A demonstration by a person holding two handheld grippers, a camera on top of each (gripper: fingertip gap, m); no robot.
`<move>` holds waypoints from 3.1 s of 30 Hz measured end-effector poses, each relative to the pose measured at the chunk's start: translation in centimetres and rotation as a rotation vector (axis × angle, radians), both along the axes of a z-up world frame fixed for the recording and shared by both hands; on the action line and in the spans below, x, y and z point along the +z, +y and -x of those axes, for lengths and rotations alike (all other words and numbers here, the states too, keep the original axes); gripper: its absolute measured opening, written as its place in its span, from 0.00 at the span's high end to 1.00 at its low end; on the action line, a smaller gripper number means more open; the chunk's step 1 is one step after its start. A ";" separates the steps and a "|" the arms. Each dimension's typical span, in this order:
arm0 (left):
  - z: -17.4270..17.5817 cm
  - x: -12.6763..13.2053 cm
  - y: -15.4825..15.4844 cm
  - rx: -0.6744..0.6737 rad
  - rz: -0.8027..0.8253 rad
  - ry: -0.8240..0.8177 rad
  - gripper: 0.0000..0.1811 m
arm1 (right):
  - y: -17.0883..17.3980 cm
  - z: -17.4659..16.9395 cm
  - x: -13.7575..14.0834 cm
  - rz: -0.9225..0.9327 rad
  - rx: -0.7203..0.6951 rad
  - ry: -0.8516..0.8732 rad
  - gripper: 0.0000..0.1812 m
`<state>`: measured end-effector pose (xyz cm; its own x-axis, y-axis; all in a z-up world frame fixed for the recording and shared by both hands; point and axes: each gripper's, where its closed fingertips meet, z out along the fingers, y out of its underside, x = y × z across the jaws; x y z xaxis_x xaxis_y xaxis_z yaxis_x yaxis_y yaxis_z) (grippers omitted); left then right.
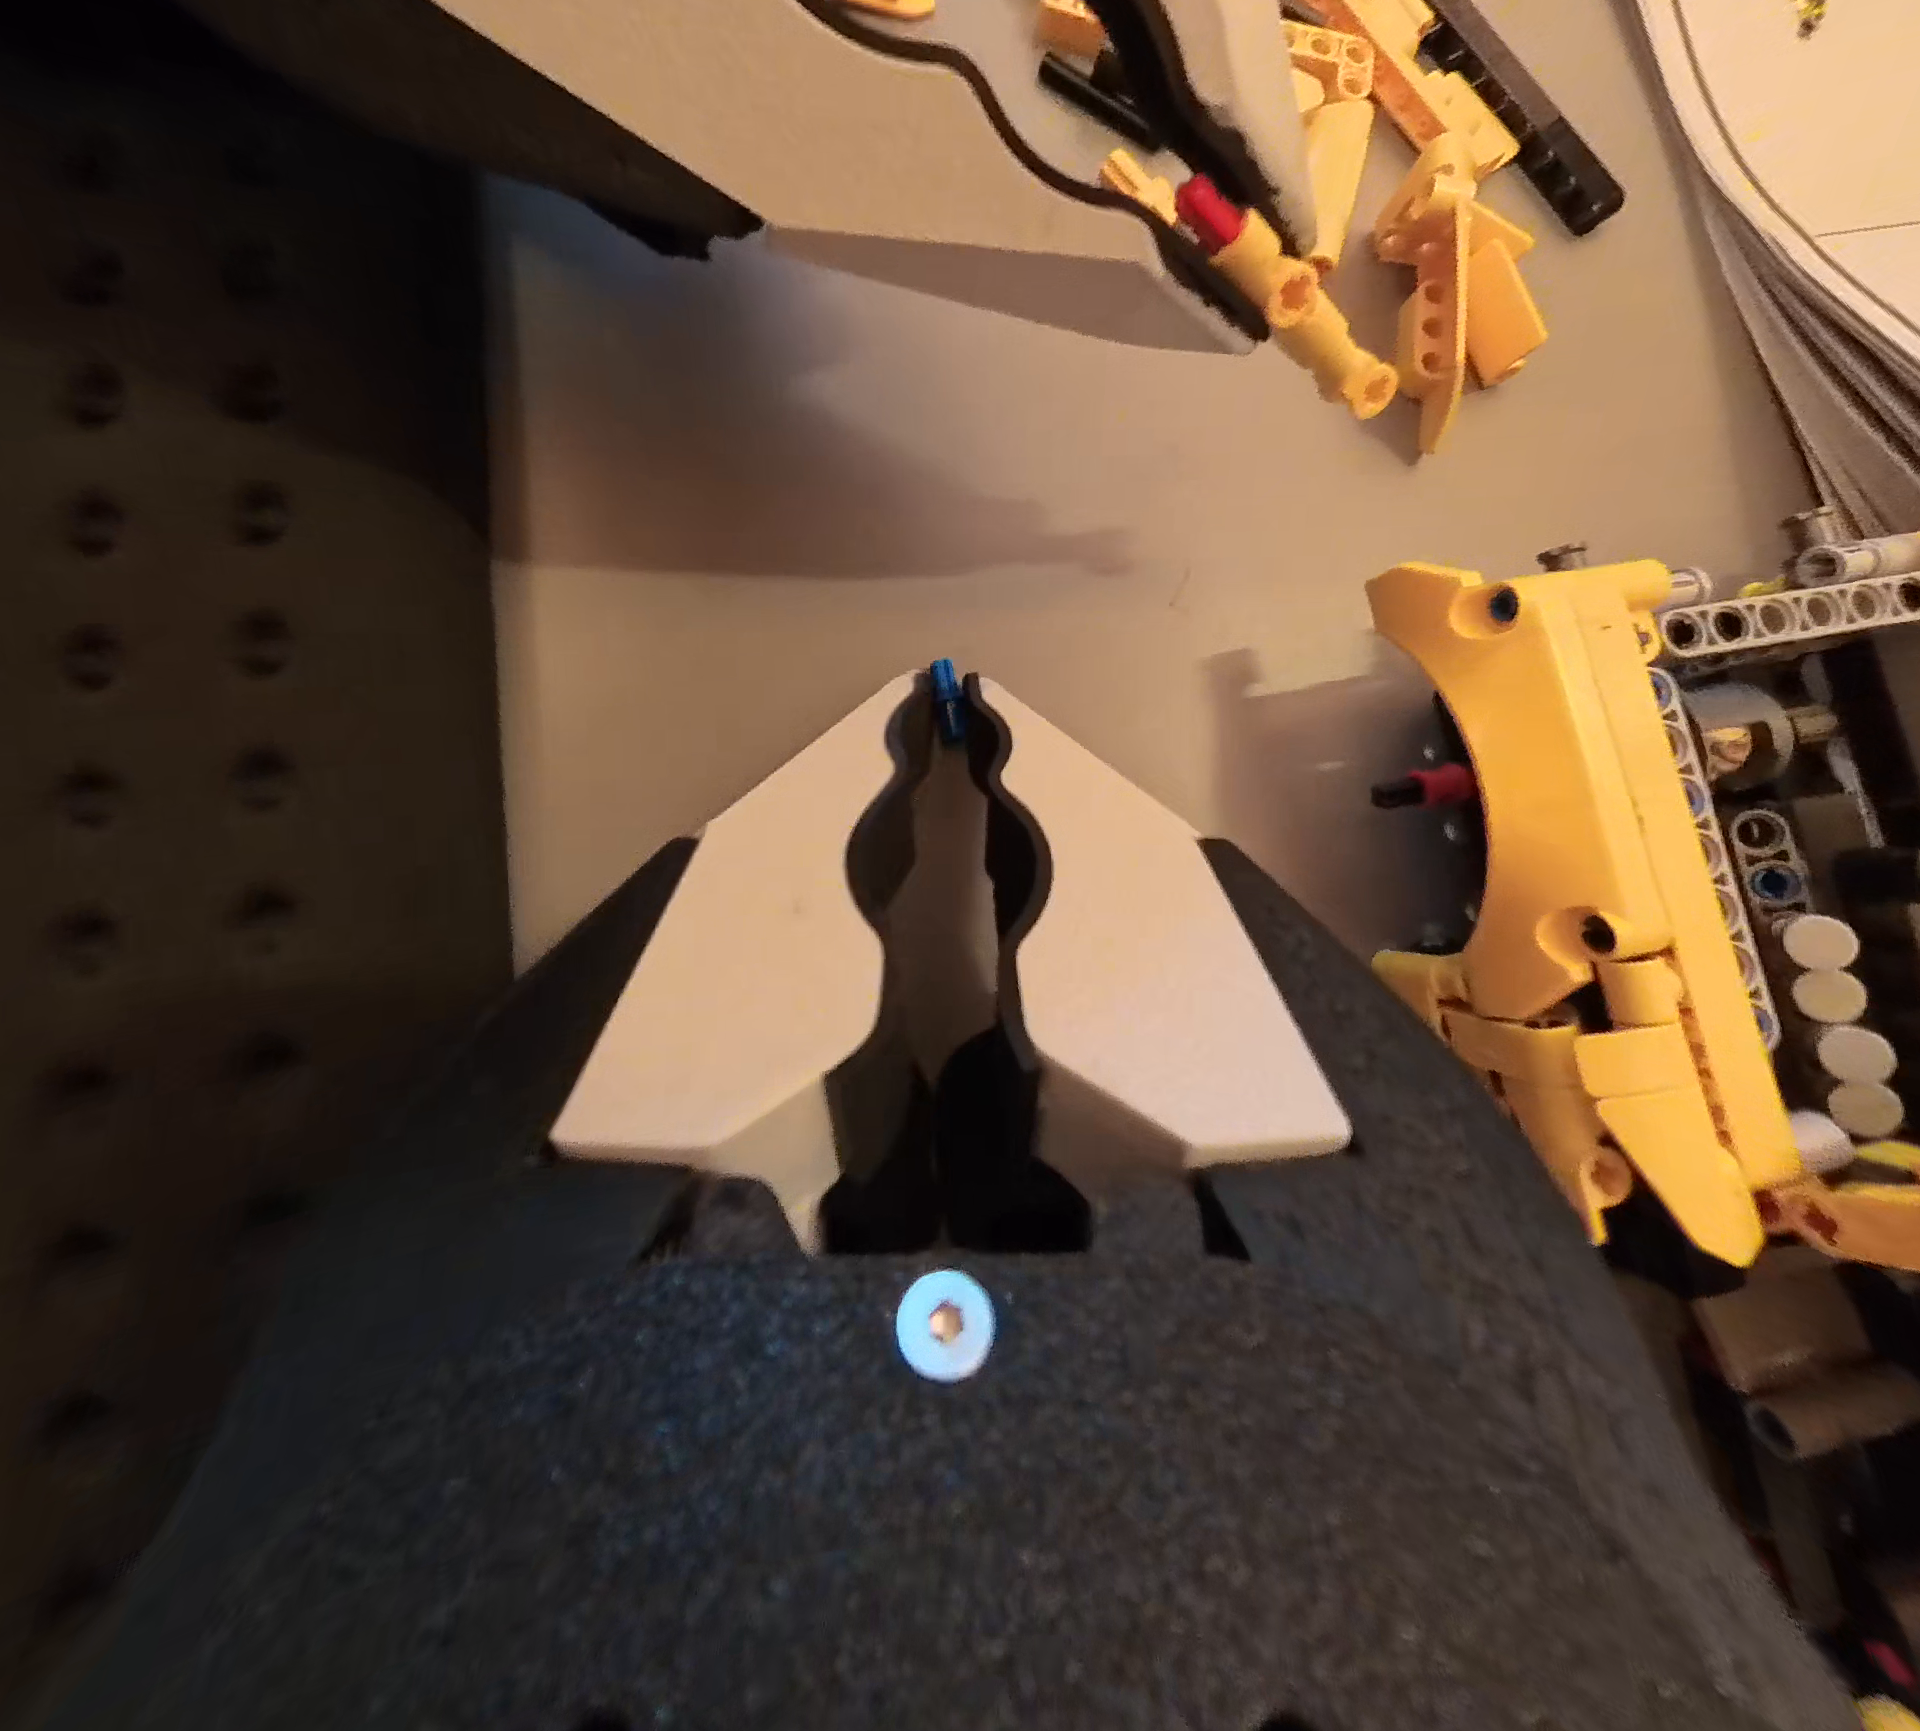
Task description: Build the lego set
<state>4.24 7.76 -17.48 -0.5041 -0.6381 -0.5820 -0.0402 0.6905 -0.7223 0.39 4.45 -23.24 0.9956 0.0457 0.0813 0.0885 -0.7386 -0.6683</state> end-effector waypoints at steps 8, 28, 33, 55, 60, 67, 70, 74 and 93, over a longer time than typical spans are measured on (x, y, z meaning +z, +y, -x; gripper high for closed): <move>1.0 0.8 -1.6 -0.094 -0.017 -0.058 0.96 | -0.3 -1.8 4.8 -0.090 -0.017 -0.086 0.98; 1.4 -0.5 -2.7 -0.120 -0.203 -0.104 0.96 | 0.5 -2.6 5.7 0.097 0.126 -0.565 0.98; 1.4 -0.9 -2.8 -0.113 -0.271 -0.125 0.96 | 0.4 -2.8 5.0 0.149 0.144 -0.609 0.98; 2.1 -2.1 -3.8 -0.158 -0.419 -0.154 0.97 | -0.1 -2.1 3.8 0.229 0.338 -0.758 0.99; 2.3 -2.6 -4.0 -0.184 -0.376 -0.112 0.97 | -0.5 -1.9 3.2 0.197 0.351 -0.624 0.99; 2.4 -2.6 -4.1 -0.193 -0.285 -0.059 0.96 | -0.5 -1.9 3.5 0.075 0.258 -0.465 0.97; 2.3 -2.3 -3.9 -0.188 -0.257 -0.053 0.96 | -0.6 -2.3 3.9 0.032 0.238 -0.512 0.97; 2.3 -2.2 -3.9 -0.189 -0.240 -0.052 0.96 | -0.9 -2.2 4.5 -0.036 0.225 -0.492 0.98; 0.5 -2.6 2.7 0.039 -0.184 0.033 0.96 | 1.0 -0.4 0.0 0.016 0.122 0.049 0.91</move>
